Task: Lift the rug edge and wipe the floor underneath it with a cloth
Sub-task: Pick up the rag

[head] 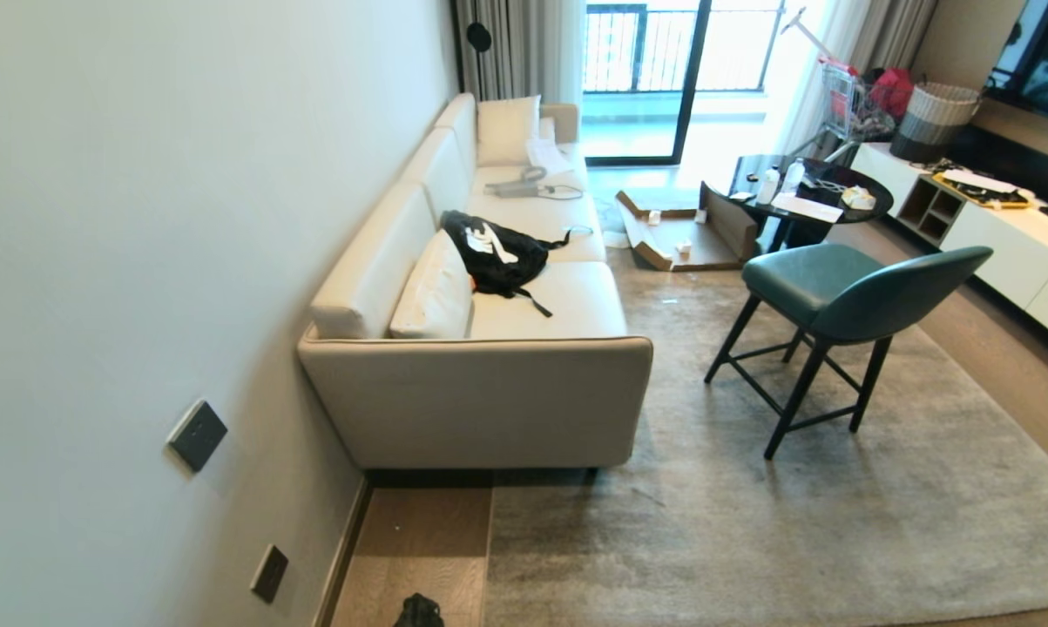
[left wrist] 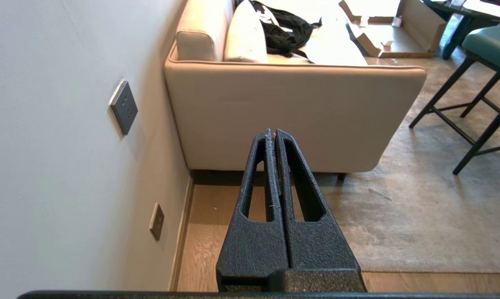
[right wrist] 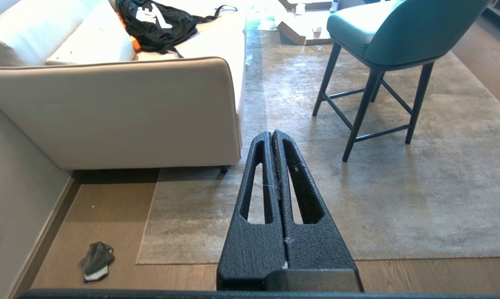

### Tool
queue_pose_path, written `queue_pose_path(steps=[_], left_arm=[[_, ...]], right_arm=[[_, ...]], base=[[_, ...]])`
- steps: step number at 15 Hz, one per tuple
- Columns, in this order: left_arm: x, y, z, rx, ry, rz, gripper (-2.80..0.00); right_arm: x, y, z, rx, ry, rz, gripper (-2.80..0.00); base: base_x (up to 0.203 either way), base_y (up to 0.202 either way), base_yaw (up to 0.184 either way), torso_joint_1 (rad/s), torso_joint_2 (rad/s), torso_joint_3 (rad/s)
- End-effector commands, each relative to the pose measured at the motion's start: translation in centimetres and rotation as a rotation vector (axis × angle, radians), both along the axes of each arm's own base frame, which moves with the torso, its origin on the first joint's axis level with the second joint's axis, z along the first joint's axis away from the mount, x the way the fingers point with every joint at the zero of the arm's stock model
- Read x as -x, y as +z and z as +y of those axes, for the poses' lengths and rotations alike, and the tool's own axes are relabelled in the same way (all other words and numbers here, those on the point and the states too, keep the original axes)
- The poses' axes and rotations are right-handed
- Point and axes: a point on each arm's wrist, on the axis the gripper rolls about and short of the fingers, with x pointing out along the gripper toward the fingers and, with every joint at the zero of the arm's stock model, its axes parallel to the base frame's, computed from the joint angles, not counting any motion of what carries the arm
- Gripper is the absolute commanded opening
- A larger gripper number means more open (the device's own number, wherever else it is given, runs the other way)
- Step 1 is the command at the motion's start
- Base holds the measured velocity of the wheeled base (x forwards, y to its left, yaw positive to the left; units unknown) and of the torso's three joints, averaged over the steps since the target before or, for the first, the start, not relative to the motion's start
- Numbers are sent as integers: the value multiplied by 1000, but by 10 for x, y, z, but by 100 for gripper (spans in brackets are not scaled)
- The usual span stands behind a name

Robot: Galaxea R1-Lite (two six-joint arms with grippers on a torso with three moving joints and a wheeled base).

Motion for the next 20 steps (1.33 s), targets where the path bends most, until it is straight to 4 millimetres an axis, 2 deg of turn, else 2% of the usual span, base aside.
queue_pose_path(steps=[1,20], left_arm=[[0,0,0,1,1,0,-280],[0,0,0,1,1,0,-280]], right_arm=[[0,0,0,0,0,1,-280],[0,0,0,0,0,1,-280]], base=[[0,0,0,0,0,0],[0,0,0,0,0,0]])
